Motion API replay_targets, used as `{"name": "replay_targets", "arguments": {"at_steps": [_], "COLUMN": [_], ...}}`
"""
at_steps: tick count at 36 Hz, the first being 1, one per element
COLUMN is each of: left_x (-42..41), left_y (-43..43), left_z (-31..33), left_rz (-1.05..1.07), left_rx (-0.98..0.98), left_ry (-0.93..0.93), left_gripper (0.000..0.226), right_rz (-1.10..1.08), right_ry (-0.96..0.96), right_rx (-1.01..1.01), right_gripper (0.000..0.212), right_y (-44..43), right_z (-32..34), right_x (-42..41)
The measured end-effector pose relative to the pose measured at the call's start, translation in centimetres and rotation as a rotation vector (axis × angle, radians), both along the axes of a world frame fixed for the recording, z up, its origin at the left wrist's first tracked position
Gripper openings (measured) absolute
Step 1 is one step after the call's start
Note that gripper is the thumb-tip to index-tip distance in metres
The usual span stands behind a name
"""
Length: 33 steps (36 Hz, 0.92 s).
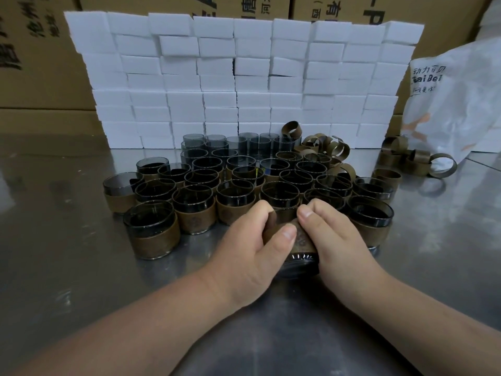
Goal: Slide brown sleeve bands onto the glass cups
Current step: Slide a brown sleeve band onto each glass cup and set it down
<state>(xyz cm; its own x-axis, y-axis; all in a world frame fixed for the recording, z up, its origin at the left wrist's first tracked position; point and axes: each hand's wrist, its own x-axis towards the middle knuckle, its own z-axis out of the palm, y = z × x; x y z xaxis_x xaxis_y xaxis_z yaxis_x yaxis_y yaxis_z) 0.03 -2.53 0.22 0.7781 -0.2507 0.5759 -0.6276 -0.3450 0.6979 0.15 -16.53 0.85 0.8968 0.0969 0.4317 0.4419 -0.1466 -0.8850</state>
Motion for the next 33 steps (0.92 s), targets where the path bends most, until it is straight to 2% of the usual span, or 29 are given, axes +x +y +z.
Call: {"name": "replay_targets", "arguments": {"at_steps": [9,13,19,21,27,30,33], "left_x": [0.0,0.0,0.2,0.2,0.3,0.7,1.0], "left_y": [-0.1,0.0,-0.1,0.0,-0.2,-0.4,-0.4], "left_z": [0.2,0.1,0.0,0.0,-0.3,-0.5,-0.7], "left_rz": [-0.038,-0.048,-0.055,-0.052,0.079,0.178,0.23], "left_rx": [-0.033,-0.047,-0.059,-0.057,-0.011,0.033,0.132], "left_ry": [0.037,0.053,0.068,0.056,-0.024,-0.019,-0.003], "left_gripper": [0.032,0.032,0.037,0.036,0.032,0.032,0.021], "right_rz": [0.039,0.059,0.062,0.054,-0.025,-0.071,-0.131], "right_ry": [-0.008,0.003,0.021,0.025,-0.026,-0.04,-0.023], "right_rx": [0.015,0.027,0.013,0.009,-0.028,-0.117,-0.229], "right_gripper": [0.029,0.039,0.036,0.042,0.025,0.017,0.028], "right_y": [0.0,0.1,-0.1,0.0,0.4,0.3,0.0], "right_z": [0.1,0.2,0.3,0.2,-0.1,-0.2,-0.4], "right_x": [-0.2,-0.3,-0.4,-0.4,0.2,0.8,1.3]}}
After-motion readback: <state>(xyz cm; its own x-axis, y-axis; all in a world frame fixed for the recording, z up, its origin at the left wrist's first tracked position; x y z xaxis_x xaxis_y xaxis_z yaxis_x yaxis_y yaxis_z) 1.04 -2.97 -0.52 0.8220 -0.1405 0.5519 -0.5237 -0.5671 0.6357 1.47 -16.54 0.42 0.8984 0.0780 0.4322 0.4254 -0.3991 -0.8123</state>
